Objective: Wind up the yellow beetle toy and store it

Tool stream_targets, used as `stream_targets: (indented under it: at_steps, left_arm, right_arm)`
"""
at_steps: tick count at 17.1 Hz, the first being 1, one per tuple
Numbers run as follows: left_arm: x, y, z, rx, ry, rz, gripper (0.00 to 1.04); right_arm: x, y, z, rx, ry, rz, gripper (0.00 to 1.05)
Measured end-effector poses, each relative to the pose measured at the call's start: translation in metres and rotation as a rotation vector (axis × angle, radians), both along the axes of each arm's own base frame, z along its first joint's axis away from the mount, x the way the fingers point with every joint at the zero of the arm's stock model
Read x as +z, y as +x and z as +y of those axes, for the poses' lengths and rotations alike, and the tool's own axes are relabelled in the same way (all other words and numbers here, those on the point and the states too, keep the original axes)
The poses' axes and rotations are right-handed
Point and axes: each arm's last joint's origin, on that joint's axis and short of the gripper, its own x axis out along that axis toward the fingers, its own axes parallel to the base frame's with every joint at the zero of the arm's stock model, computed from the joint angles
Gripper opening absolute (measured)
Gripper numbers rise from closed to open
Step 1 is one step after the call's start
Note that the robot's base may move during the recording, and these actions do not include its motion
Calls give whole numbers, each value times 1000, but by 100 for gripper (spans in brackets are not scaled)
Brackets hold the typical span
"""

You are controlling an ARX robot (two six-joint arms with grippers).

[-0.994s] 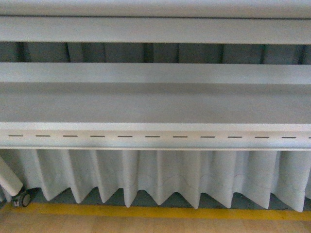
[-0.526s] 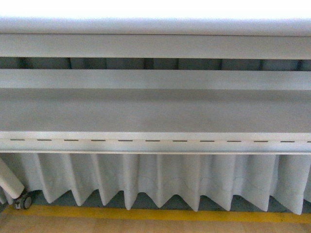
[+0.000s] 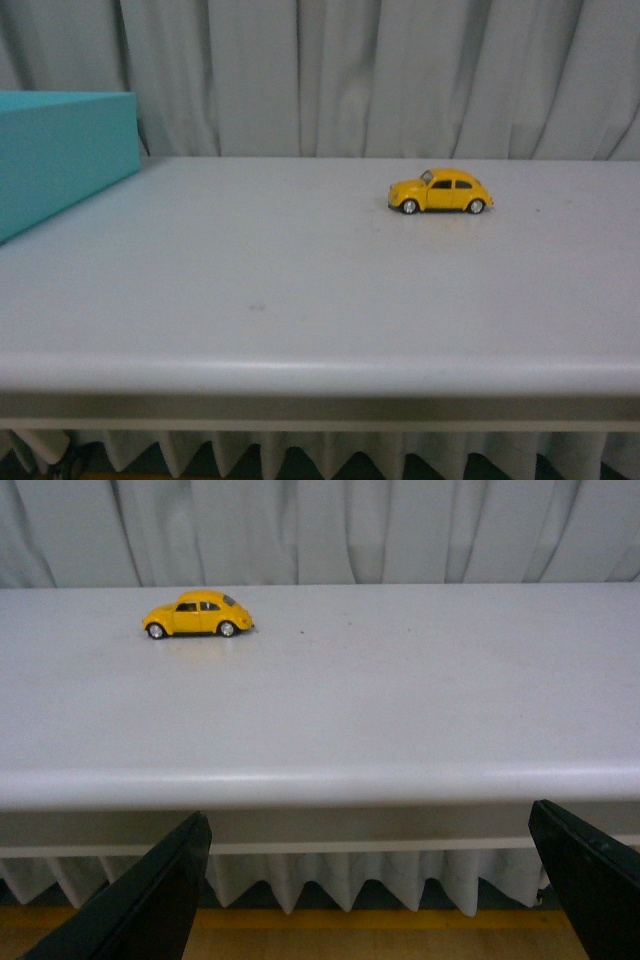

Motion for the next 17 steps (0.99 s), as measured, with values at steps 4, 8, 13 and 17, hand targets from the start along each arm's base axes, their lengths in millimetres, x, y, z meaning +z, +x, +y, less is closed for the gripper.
stream_targets:
  at_steps: [4,8,13,17]
  left_arm:
    - [0,0,0,0,0,-2,98]
    - [0,0,0,-2,0,-4,98]
    - [0,0,0,0,-2,-1,98]
    - [0,0,0,-1,-1,-5,98]
  right_arm:
    - [0,0,0,0,0,2,98]
    - [0,0,0,0,1,1,98]
    - [0,0,0,0,3,0,98]
    - [0,0,0,0,4,-2,98]
